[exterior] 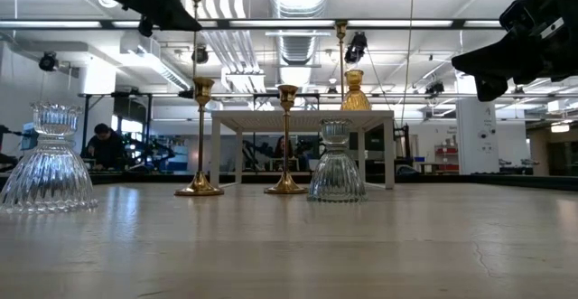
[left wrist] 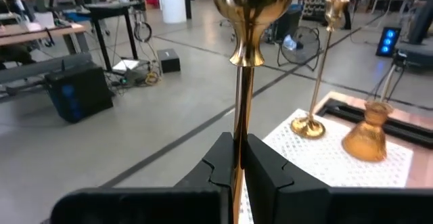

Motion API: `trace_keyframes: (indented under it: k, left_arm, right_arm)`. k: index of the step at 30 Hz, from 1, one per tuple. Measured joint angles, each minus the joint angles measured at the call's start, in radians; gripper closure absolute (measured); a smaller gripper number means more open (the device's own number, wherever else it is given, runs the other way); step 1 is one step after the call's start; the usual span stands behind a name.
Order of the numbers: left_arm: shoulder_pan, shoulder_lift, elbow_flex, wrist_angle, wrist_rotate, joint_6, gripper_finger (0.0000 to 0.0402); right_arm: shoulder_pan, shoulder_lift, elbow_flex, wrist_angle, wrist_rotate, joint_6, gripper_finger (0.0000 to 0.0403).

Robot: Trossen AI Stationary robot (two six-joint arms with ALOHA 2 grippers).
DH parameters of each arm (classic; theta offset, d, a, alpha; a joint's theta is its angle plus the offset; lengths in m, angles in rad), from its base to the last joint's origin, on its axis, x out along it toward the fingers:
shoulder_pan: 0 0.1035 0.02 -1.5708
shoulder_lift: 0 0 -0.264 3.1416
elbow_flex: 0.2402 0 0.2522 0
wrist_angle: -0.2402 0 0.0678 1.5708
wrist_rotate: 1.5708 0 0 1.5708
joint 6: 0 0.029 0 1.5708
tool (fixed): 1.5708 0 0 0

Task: Pick & Place candle stick holders
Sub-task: Put the large gold candlestick on the shelf

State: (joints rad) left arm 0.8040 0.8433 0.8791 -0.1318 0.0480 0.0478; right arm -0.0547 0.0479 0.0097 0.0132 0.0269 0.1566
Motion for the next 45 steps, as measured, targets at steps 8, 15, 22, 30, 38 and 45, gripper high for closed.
trace_keyframes:
  k: [8, 15, 22, 30, 38, 45]
  left_arm:
    - [0.000, -0.090, 0.000, -0.157, -0.003, 0.007, 0.0382]
    - [0.000, -0.163, 0.000, -0.260, -0.004, 0.019, 0.0382]
    - [0.000, -0.267, 0.000, -0.438, -0.007, -0.004, 0.0382]
    - [0.000, -0.439, 0.000, -0.506, 0.084, -0.083, 0.0382]
    - [-0.001, -0.480, -0.002, -0.515, 0.417, -0.273, 0.0382]
    - [-0.040, -0.391, -0.027, -0.297, 0.433, -0.276, 0.0382]
  right_arm:
    - [0.000, 0.000, 0.000, 0.000, 0.000, 0.000, 0.0394]
    - [0.000, 0.000, 0.000, 0.000, 0.000, 0.000, 0.0394]
    - [0.000, 0.000, 0.000, 0.000, 0.000, 0.000, 0.0394]
    - [0.000, 0.000, 0.000, 0.000, 0.000, 0.000, 0.0394]
    - [0.000, 0.000, 0.000, 0.000, 0.001, 0.000, 0.0394]
    - [0.000, 0.000, 0.000, 0.000, 0.001, 0.000, 0.0394]
